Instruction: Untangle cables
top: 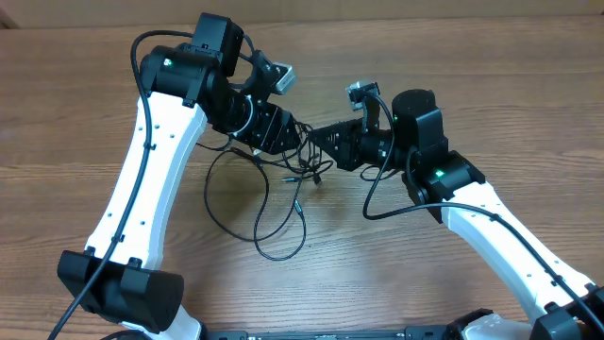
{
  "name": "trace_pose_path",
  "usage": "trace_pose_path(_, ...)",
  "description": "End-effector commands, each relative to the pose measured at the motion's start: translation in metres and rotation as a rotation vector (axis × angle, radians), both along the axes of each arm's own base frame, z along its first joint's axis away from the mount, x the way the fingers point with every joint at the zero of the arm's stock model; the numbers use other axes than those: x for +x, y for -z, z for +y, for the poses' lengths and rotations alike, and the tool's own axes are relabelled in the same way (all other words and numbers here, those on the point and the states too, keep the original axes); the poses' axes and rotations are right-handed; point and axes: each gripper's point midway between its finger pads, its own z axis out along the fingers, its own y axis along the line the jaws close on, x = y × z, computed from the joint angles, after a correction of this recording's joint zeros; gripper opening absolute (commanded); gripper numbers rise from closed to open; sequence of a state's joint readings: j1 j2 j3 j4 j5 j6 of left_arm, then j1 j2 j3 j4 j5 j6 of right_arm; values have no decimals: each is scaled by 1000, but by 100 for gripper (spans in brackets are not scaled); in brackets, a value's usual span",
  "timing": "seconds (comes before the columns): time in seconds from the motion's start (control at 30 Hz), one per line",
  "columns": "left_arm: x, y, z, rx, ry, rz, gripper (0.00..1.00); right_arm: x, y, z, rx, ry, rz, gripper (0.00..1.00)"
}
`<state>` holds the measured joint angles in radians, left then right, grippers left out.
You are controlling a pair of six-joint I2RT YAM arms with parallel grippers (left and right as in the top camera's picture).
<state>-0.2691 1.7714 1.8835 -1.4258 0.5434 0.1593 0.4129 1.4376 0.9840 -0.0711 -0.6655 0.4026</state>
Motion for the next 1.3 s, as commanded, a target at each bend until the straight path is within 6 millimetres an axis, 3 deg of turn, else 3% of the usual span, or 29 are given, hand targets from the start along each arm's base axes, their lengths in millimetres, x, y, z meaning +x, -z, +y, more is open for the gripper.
trace_pose_path(0.0,-7,3,-13,-48,30,40,56,1,-25,1,27,-5,-70,4)
trace_pose_path(0.37,-9,41,-12,27,41,63,47,2,-30,1,35,-5,-89,4)
trace_pose_path(0.43,-7,45,-13,25,41,55,15,2,-29,1,34,-4,-87,4)
trace_pose_path(0.47,-5,45,-13,22,41,45,4,1,-27,1,29,-4,-75,4)
trace_pose_path(0.5,-4,45,-14,21,41,41,4,1,-25,0,25,-3,-68,4)
trace_pose_path(0.57,7,39,-5,47,17,-11,4,3,-2,-10,-51,65,13,4)
trace_pose_path(0.63,23,24,18,114,-48,-89,4,9,51,-54,-289,290,149,4)
trace_pose_path(0.7,32,6,36,138,-99,-145,4,9,75,-86,-443,426,198,4)
trace_pose_path(0.77,38,-13,55,148,-150,-190,4,4,95,-132,-608,624,268,4)
trace_pose_path(0.83,41,-33,76,142,-210,-231,4,-3,104,-163,-718,737,303,4)
trace_pose_path(0.93,41,-58,103,110,-287,-273,4,-11,109,-191,-804,802,339,4)
trace_pose_path(1.17,35,-95,167,98,-470,-374,4,-17,115,-236,-789,958,467,4)
trace_pose_path(1.27,31,-110,215,110,-616,-418,4,-21,118,-258,-791,1012,517,4)
